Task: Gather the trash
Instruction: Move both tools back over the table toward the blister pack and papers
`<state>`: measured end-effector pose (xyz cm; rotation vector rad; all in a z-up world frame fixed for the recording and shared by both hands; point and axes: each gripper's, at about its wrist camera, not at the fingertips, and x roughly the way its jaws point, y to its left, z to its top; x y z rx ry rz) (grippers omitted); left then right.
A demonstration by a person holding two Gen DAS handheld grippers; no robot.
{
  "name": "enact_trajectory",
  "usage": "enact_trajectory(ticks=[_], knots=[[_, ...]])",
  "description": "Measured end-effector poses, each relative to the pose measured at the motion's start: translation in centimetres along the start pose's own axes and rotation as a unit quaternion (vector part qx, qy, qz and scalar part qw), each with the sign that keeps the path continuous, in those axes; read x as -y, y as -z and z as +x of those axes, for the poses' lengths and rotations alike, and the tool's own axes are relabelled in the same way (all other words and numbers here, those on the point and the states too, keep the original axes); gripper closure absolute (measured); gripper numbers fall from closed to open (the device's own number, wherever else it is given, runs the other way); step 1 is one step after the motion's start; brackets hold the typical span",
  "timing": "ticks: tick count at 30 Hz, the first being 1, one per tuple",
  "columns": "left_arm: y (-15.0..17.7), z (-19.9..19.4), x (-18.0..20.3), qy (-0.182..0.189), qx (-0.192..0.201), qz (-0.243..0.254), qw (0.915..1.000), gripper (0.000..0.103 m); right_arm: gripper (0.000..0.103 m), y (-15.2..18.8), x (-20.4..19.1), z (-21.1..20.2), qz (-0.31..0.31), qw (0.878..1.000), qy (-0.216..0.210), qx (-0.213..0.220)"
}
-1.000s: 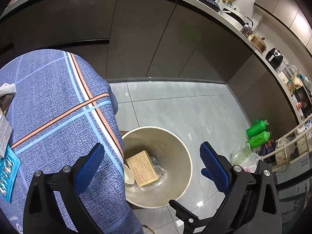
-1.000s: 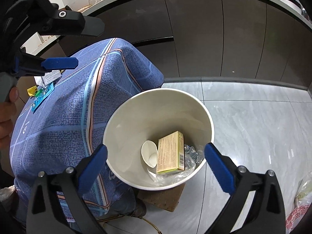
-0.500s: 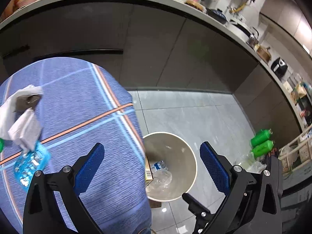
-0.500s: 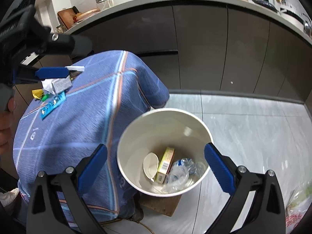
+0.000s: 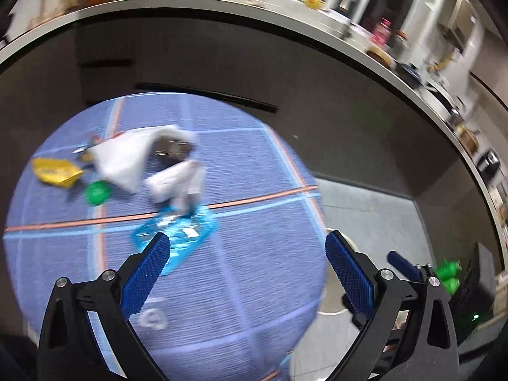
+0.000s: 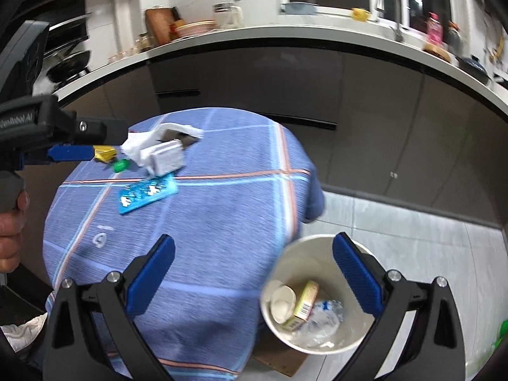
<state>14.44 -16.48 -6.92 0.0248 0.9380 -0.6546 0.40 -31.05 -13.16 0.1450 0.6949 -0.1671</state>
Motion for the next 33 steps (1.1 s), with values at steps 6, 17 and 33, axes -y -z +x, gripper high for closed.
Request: enact_trajectory(ticks=[6, 17, 33], knots=[[1.3, -2.0, -6.3, -0.034, 0.004, -0.056, 0.9978, 0.008, 0.003, -1.4, -3.9, 1.5, -0.035, 0.999, -0.019, -0.008], [3.7, -2.6, -14.3, -0.075, -0.007, -0.121, 0.9898, 0.008, 0.003, -2.0, -8.9, 6.7, -0.066, 0.995, -0.040, -0.056], [4.1, -1.5, -18.9, -0.083, -0.015, -0.120, 0.9891, 0.009, 0.003, -3.1, -13.7, 13.4, -0.070, 0.987, -0.094, -0.106]])
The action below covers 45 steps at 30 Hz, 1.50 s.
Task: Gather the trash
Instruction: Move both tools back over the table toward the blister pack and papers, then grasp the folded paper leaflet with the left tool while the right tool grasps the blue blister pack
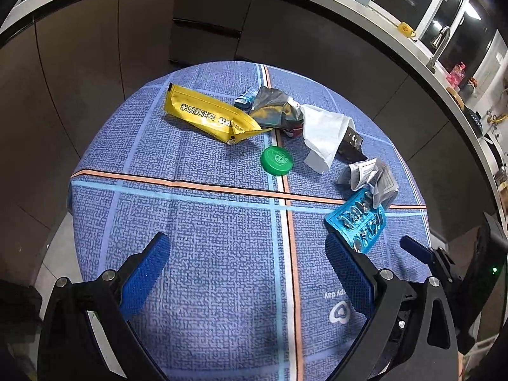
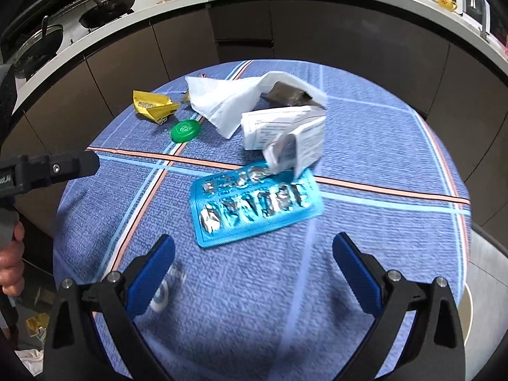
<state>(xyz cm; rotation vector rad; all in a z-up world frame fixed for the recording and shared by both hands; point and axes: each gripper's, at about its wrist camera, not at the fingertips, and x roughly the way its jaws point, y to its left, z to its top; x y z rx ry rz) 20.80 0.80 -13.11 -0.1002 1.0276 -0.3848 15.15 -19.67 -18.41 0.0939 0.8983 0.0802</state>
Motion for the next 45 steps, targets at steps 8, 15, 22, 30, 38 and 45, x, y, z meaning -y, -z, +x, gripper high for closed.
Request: enact_trajectory(ticks=[8, 15, 22, 30, 38, 45], knots=[[-1.6, 1.2, 0.9, 0.030, -0.009, 0.016, 0.9994, 0.010, 0.003, -0.7, -1.9, 2.4, -0.017, 1.000, 0.006, -0.003], [-2.9, 1.6, 2.7, 0.054, -0.010, 0.049, 0.9973, 0.016, 0.012, -1.2, -2.3, 2.9, -0.022, 0.999, 0.036, 0.003], [-3.9, 3.4, 6.1, 0.124, -0.049, 0.088, 0.9871, 0.032, 0.099, 0.0, 0.6, 0.8, 0.007, 0.999, 0.049, 0.006], [-6.6, 6.2, 13.0, 0.117, -0.039, 0.162, 0.9790, 0.028, 0.097, 2.3, 3.3, -1.7, 0.027, 0.999, 0.040, -0.003], [-8.3, 12.1, 18.2, 0.067, -0.051, 0.212, 0.9736, 0.015, 0.063, 3.1, 4.8, -3.1, 0.048, 0.998, 0.031, 0.018], [-8.4, 14.9, 16.7, 0.092, -0.102, 0.184, 0.9732, 0.093, 0.047, 1.9, 4.8, -2.6, 0.054, 0.998, 0.012, 0.031]])
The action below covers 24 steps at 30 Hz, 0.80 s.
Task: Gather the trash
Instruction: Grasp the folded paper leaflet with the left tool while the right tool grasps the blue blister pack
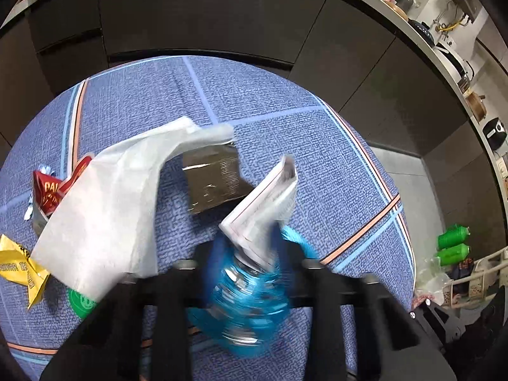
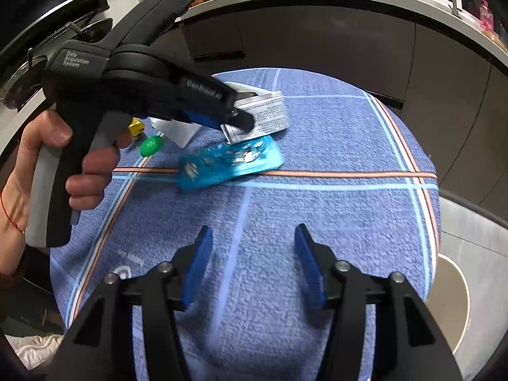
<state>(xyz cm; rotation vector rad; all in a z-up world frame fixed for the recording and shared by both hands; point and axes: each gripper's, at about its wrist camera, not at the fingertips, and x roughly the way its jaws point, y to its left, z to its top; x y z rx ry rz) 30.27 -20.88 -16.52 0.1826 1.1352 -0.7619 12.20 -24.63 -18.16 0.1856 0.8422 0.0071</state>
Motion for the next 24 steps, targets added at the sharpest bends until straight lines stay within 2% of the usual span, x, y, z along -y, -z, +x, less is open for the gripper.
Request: enact_trajectory(ticks=[3, 4, 5, 7, 12, 15, 17, 19, 20, 21, 23, 24], knots=[[0.5, -1.1, -0.9, 0.016, 0.006, -0.023, 0.9996, 0.098, 0.046, -0.5, -1.1, 1.0, -0.002, 1.000, -0.016, -0.003], [0.7, -1.6, -1.2, 0.018, 0.013, -0.026, 0.9994, 0.098, 0.043, -0.8, -1.3, 1.3, -0.004, 1.000, -0.021, -0.002], [1.0, -2.2, -1.4, 0.017, 0.019, -0.026, 0.9993, 0.098, 0.038, -1.0, -1.4, 1.4, -0.005, 1.000, -0.023, -0.002], [2.0, -3.9, -2.0, 0.019, 0.034, -0.031, 0.9988, 0.098, 0.018, -1.7, -1.5, 1.9, -0.006, 1.000, -0.030, 0.002], [5.4, -8.3, -4.7, 0.024, 0.066, -0.072, 0.9949, 0.098, 0.018, -4.2, -1.4, 3.6, -0.010, 0.999, -0.046, -0.005], [7.3, -10.4, -5.3, 0.022, 0.081, -0.086, 0.9927, 0.098, 0.035, -4.9, -0.4, 5.3, 0.023, 0.997, -0.072, -0.031], [8.5, -11.6, -5.6, 0.016, 0.092, -0.090, 0.9915, 0.098, 0.040, -4.9, -0.2, 5.6, 0.032, 0.996, -0.073, -0.028], [9.6, -12.4, -5.7, 0.011, 0.097, -0.093, 0.9909, 0.098, 0.056, -5.2, 0.0, 5.9, 0.047, 0.995, -0.081, -0.027], [9.9, -12.7, -5.9, 0.010, 0.098, -0.094, 0.9907, 0.098, 0.060, -5.2, 0.1, 5.9, 0.054, 0.995, -0.084, -0.025], [10.2, -13.0, -5.8, 0.009, 0.100, -0.094, 0.9905, 0.098, 0.078, -5.3, 0.2, 6.1, 0.058, 0.995, -0.081, -0.025], [10.7, -13.5, -5.7, 0.005, 0.104, -0.092, 0.9903, 0.098, 0.091, -5.3, 0.5, 6.2, 0.081, 0.991, -0.106, -0.026], [10.8, -13.7, -5.6, 0.003, 0.105, -0.091, 0.9903, 0.098, 0.092, -5.3, 0.6, 6.1, 0.092, 0.988, -0.120, -0.025]])
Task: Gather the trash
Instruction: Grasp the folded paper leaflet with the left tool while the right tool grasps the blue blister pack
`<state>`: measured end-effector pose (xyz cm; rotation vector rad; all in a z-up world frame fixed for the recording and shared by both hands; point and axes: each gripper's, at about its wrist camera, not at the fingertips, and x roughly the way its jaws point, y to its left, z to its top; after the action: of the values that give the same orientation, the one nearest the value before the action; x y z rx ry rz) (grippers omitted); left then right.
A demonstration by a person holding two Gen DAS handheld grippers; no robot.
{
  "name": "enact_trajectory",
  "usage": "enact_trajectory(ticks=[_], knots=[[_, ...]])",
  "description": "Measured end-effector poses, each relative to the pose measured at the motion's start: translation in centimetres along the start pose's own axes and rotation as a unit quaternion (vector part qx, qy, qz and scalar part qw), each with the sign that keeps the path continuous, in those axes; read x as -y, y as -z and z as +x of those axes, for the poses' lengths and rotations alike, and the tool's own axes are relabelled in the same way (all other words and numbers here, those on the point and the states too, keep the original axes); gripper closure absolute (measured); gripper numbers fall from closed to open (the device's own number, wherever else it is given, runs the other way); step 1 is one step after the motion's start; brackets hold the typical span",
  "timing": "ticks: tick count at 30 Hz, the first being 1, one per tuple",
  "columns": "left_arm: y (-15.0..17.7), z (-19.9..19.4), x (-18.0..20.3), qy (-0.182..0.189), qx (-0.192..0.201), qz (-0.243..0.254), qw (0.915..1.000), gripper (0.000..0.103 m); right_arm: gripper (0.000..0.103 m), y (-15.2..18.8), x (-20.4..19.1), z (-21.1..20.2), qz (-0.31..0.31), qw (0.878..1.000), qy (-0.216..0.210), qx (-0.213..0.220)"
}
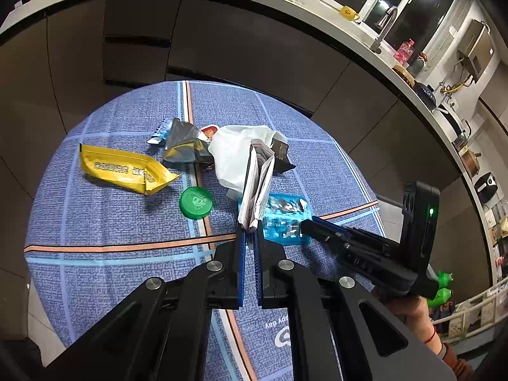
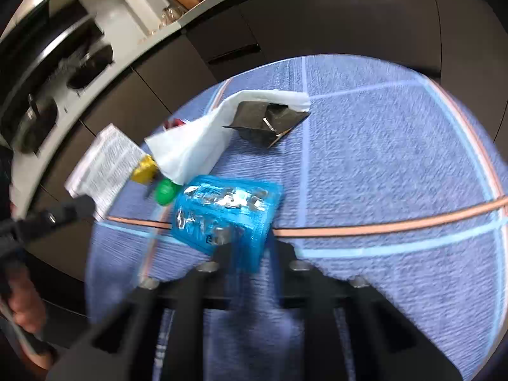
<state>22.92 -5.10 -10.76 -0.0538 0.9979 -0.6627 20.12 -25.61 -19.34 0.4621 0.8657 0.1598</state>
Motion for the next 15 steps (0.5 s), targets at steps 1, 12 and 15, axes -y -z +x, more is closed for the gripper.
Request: enact_trajectory(ticks=[1, 12, 15], knots=[[0.1, -0.3, 0.1, -0.002, 0.002, 0.002, 1.0000, 0.098, 0.093, 0.0, -0.2, -0.4, 0.000, 1.000, -0.003, 0.005], [0.8, -2.6, 2.7, 0.005, 0.015, 0.024, 0.9996, 0.098, 0.100, 1.0, -2.3, -9.0, -0.035, 0.996, -0.006, 0.082], [0.9, -3.2, 4.3, 0.013, 0.019, 0.037, 0.9991, 0.098, 0.101, 1.4, -2.6, -11.2, -0.033, 0.994, 0.005, 0.101]])
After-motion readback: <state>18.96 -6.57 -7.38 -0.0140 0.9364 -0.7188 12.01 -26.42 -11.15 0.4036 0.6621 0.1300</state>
